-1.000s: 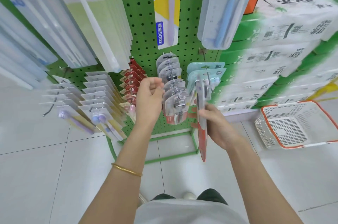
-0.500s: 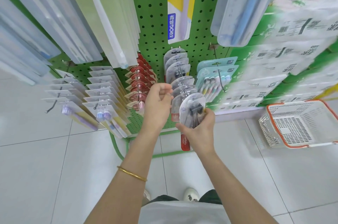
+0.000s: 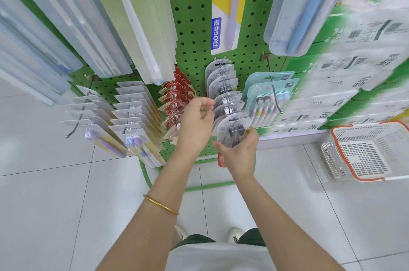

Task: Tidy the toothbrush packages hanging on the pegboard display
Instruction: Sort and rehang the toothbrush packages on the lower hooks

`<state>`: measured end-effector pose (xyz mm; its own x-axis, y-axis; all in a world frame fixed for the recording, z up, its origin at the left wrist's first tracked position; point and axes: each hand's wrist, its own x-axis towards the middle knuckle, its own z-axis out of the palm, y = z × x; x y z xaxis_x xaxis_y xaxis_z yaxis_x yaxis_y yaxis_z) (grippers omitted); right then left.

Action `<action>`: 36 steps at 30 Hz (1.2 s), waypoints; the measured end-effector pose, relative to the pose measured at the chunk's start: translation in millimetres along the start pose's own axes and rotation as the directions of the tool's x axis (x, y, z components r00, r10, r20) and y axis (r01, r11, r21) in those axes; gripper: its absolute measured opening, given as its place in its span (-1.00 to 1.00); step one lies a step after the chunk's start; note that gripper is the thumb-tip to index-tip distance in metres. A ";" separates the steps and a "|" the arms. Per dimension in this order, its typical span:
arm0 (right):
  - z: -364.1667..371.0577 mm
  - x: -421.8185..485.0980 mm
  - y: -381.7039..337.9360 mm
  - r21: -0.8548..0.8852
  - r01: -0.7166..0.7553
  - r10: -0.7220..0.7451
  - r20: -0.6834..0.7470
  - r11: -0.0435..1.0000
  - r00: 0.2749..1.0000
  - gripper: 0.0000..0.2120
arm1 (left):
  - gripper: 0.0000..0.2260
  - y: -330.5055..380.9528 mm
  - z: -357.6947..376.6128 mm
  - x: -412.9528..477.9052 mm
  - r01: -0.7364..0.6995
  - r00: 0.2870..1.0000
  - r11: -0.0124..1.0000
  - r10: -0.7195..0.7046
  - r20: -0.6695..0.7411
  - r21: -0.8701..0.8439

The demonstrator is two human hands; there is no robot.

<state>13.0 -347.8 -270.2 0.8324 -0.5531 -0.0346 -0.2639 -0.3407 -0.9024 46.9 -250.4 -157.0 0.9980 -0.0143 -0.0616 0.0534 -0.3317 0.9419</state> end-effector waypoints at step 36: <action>-20.6 -11.7 -14.0 -0.137 0.107 -0.099 0.061 0.985 0.993 -0.34 | -0.88 21.2 17.7 102.7 -0.233 0.970 0.727 0.224 0.097 0.646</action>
<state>-3.0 -352.2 -248.3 0.8827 -0.4691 0.0289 -0.2378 -0.4990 -0.8334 149.8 -275.6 -149.2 0.9764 -0.1800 0.1195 -0.2156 -0.8469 0.4860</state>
